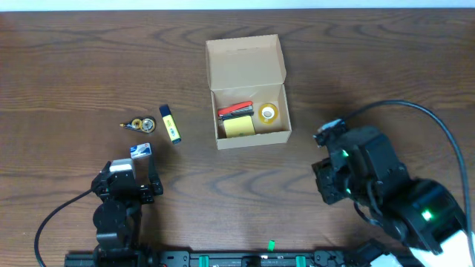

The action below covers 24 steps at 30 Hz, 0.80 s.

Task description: Pack container

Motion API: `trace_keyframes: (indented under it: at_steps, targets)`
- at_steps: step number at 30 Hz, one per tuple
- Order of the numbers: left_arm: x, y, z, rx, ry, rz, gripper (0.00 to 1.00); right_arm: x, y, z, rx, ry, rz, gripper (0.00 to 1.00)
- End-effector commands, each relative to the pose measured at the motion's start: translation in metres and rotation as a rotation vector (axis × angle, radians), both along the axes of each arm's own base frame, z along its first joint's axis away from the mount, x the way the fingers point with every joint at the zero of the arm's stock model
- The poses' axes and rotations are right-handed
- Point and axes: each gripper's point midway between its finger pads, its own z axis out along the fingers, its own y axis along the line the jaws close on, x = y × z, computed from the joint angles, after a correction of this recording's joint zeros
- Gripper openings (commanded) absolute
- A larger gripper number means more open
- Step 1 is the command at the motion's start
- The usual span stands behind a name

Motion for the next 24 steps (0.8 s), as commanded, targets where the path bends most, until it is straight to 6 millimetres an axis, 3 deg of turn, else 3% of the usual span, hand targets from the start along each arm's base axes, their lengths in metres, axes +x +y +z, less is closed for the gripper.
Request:
trace_keyframes:
  at_steps: [1, 5, 7, 24]
  targets:
    - [-0.002, 0.0, -0.012, -0.007, 0.032, -0.002, 0.95, -0.008, -0.001, 0.007, 0.025, -0.03, 0.024, 0.36]
    - [-0.002, 0.0, -0.012, -0.006, 0.032, -0.002, 0.95, -0.015, -0.004, 0.006, 0.019, -0.021, 0.024, 0.64]
    - [-0.002, 0.0, -0.012, -0.006, 0.032, -0.002, 0.95, -0.018, -0.006, 0.004, 0.01, -0.006, 0.024, 0.99]
    - [-0.002, 0.0, -0.012, -0.006, 0.032, -0.002, 0.95, -0.024, -0.011, -0.002, -0.01, 0.028, 0.024, 0.99]
